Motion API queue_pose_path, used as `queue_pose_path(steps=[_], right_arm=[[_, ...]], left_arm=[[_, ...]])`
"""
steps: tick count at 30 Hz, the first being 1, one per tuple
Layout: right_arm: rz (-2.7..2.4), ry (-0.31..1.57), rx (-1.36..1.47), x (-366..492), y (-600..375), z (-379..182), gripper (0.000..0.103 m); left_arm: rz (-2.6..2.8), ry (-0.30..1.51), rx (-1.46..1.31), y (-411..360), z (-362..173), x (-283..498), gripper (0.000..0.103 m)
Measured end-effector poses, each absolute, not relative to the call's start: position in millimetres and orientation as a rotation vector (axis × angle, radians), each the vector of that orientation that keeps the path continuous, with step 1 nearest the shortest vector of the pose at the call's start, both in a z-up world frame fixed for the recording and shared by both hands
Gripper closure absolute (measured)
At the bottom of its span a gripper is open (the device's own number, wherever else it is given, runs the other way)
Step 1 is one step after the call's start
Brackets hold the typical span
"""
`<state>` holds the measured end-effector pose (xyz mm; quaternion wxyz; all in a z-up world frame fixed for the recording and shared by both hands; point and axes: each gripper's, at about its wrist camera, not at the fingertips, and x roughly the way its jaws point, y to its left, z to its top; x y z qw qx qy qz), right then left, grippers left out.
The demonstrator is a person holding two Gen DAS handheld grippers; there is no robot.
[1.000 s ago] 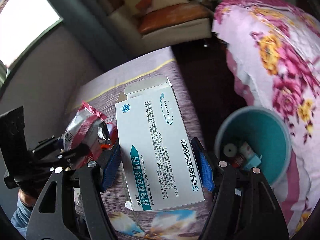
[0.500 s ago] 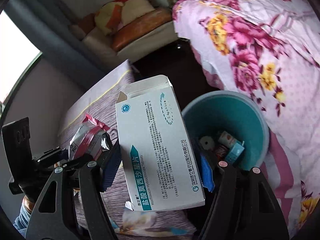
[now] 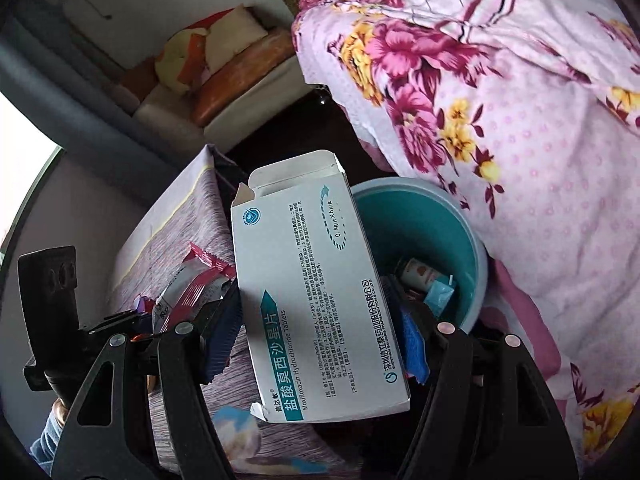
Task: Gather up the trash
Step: 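Carry the wrapper and medicine box toward the teal bin, then open both tools over the teal bin to drop wrapper and box, then move both tools back over the remaining trash on the table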
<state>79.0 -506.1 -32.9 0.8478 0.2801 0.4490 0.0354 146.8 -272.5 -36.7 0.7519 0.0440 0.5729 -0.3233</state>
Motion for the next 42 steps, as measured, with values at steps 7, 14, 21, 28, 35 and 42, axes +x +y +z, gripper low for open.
queue_pose_path(steps=[7,14,21,28,35,42], right_arm=[[0.048,0.944,0.604,78.2,-520.8,-38.2,0.038],[0.009,0.955,0.607,73.9,-533.7,-41.2,0.038],[-0.008,0.978,0.595,80.1,-534.0,-45.6,0.038],[-0.014,1.003,0.571,91.6,-522.2,-48.5,0.034],[-0.027,1.040,0.593,98.0,-510.8,-51.9,0.028],[-0.012,1.057,0.560,95.8,-489.6,-43.8,0.026]], left_arm=[[-0.700,1.252,0.163,-298.8,-48.6,150.3,0.055],[-0.681,1.235,0.181,-323.2,-56.4,158.7,0.028],[-0.652,1.229,0.143,-315.3,-61.0,166.4,0.020],[-0.620,1.230,0.126,-292.9,-60.1,161.5,0.012],[-0.606,1.230,0.103,-266.4,-55.0,152.1,0.011],[-0.571,1.238,0.063,-232.9,-52.1,140.4,0.011]])
